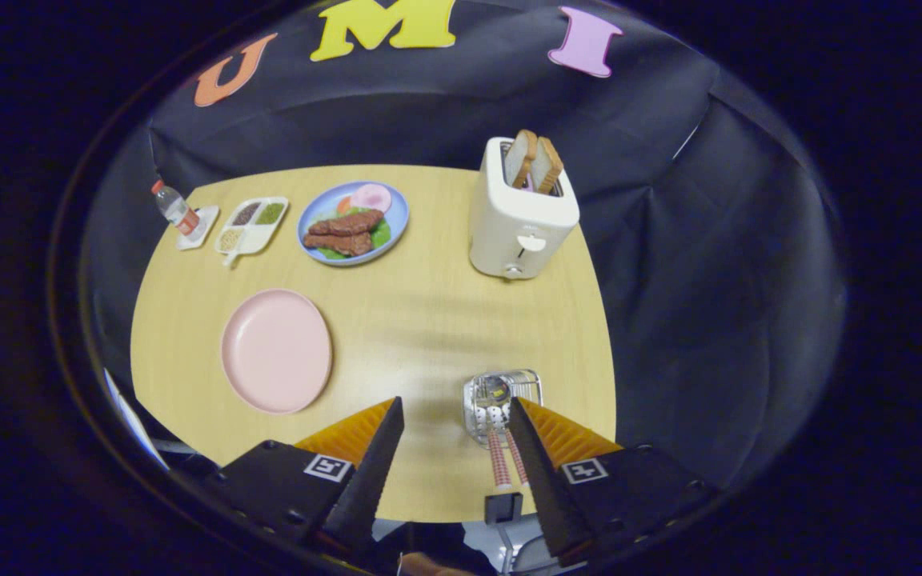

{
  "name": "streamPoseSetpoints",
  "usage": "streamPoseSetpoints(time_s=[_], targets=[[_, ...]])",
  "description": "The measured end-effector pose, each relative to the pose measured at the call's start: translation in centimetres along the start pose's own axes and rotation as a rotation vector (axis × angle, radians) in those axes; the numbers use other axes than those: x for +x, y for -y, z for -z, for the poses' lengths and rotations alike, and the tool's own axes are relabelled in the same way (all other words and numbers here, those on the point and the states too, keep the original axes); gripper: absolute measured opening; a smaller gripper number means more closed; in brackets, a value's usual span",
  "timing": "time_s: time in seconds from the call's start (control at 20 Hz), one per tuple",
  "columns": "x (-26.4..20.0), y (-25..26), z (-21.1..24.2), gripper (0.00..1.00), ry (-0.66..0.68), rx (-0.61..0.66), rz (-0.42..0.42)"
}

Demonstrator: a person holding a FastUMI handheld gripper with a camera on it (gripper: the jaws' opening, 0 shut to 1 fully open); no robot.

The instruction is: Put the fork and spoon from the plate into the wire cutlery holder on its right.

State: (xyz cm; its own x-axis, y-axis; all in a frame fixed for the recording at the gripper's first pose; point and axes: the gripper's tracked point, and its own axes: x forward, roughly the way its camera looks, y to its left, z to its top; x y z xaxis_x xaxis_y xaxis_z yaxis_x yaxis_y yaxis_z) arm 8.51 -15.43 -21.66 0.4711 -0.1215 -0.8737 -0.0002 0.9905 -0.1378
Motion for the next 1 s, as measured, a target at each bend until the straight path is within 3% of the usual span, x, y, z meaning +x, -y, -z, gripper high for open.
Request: streamPoseSetpoints(time_s=[0.05, 0.1, 0.4, 0.65, 0.85, 1.0], targets=[[-1.0, -0.9, -0.5, 0.94, 0.047, 0.02, 0.003], [-2.0, -1.6, -1.0, 0.97, 0.096, 0.043, 0.012], [-9.2, -6.4, -5.5, 0.97, 0.444, 0.19, 0.031], [-16.5, -10.9, -8.9, 0.96, 0.724, 0.191, -0.017], [-23.1, -12.6, -10.8, 0.96, 0.963, 0.142, 0.005], [-27.3, -14.8, -11.1, 0.96, 1.074, 0.102, -0.031]])
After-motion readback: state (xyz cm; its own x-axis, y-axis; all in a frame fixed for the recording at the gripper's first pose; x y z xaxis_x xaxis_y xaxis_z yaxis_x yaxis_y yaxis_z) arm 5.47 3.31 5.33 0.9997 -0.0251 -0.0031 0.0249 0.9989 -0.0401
